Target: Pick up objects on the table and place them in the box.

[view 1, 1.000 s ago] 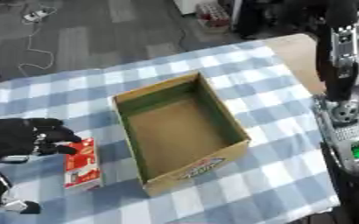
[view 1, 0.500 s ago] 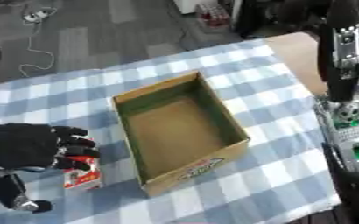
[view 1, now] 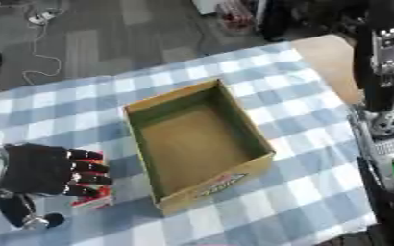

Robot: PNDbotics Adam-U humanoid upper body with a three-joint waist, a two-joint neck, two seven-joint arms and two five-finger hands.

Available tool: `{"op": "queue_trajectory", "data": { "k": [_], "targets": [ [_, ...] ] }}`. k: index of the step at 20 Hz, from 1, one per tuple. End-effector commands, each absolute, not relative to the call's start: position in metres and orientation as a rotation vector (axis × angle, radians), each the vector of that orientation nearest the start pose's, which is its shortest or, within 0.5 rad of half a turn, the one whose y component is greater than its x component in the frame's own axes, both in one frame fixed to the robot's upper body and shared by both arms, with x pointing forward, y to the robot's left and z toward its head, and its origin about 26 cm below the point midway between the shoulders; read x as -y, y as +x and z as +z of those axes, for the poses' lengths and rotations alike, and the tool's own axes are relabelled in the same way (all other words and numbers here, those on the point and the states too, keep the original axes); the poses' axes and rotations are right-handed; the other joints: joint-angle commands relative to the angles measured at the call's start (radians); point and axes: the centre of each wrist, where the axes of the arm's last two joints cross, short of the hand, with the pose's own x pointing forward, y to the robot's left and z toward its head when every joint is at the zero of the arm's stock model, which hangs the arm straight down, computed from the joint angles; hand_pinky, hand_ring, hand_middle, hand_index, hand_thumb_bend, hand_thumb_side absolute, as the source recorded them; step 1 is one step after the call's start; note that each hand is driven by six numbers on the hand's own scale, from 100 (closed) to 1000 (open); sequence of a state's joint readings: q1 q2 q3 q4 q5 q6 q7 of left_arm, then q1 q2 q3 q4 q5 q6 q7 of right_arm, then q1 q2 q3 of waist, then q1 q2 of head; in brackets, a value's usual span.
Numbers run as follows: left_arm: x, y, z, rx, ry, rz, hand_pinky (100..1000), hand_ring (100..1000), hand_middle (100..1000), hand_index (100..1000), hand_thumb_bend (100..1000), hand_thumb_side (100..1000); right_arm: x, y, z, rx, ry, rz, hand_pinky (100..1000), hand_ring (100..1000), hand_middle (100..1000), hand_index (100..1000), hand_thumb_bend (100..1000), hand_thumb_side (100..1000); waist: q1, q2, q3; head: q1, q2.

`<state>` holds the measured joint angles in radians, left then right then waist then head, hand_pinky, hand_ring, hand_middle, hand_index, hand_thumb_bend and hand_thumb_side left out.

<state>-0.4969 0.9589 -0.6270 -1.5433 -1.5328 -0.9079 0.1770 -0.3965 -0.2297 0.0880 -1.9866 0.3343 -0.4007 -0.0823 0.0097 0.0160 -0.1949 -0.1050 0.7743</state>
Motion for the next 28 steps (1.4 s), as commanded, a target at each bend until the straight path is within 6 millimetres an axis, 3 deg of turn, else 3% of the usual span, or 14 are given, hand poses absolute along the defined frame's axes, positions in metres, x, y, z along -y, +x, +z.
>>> {"op": "queue_trajectory", "data": {
  "k": [1, 7, 8, 12, 16, 20, 28],
  "targets": [
    [-0.340, 0.351, 0.139, -1.016, -0.587, 2.552, 979, 987, 981, 921, 100, 683, 0.211, 0.306, 0.220, -3.334, 0.353, -0.668, 403, 437, 499, 604, 100, 1000, 0.001, -0.007, 0.000, 0.009, -0.004],
    [-0.355, 0.356, 0.144, -1.128, -0.591, 2.413, 973, 982, 974, 922, 150, 698, 0.211, 0.306, 0.220, -3.335, 0.358, -0.667, 403, 437, 499, 604, 100, 1000, 0.000, -0.007, 0.003, 0.003, -0.004],
    [-0.356, 0.356, 0.147, -1.162, -0.590, 2.382, 956, 970, 966, 929, 211, 716, 0.211, 0.306, 0.220, -3.335, 0.359, -0.667, 404, 437, 499, 604, 100, 1000, 0.000, -0.007, 0.004, 0.002, -0.004],
    [-0.358, 0.351, 0.162, -1.333, -0.588, 2.249, 924, 945, 950, 938, 269, 749, 0.212, 0.306, 0.219, -3.336, 0.363, -0.667, 403, 437, 499, 604, 100, 1000, 0.000, -0.008, 0.006, -0.001, -0.004],
    [-0.356, 0.343, 0.179, -1.484, -0.592, 2.132, 912, 932, 948, 944, 260, 765, 0.212, 0.306, 0.219, -3.336, 0.367, -0.671, 403, 437, 499, 604, 100, 1000, 0.001, -0.009, 0.008, -0.004, -0.004],
    [-0.350, 0.345, 0.194, -1.423, -0.626, 2.114, 963, 967, 975, 954, 276, 727, 0.212, 0.306, 0.219, -3.335, 0.366, -0.680, 404, 438, 499, 604, 100, 1000, 0.000, -0.010, 0.007, -0.002, -0.004],
    [-0.349, 0.369, 0.177, -1.132, -0.620, 2.235, 999, 995, 998, 978, 309, 665, 0.209, 0.306, 0.220, -3.333, 0.344, -0.678, 405, 438, 500, 605, 100, 1000, 0.002, -0.008, -0.006, 0.005, -0.004]
  ]
}}
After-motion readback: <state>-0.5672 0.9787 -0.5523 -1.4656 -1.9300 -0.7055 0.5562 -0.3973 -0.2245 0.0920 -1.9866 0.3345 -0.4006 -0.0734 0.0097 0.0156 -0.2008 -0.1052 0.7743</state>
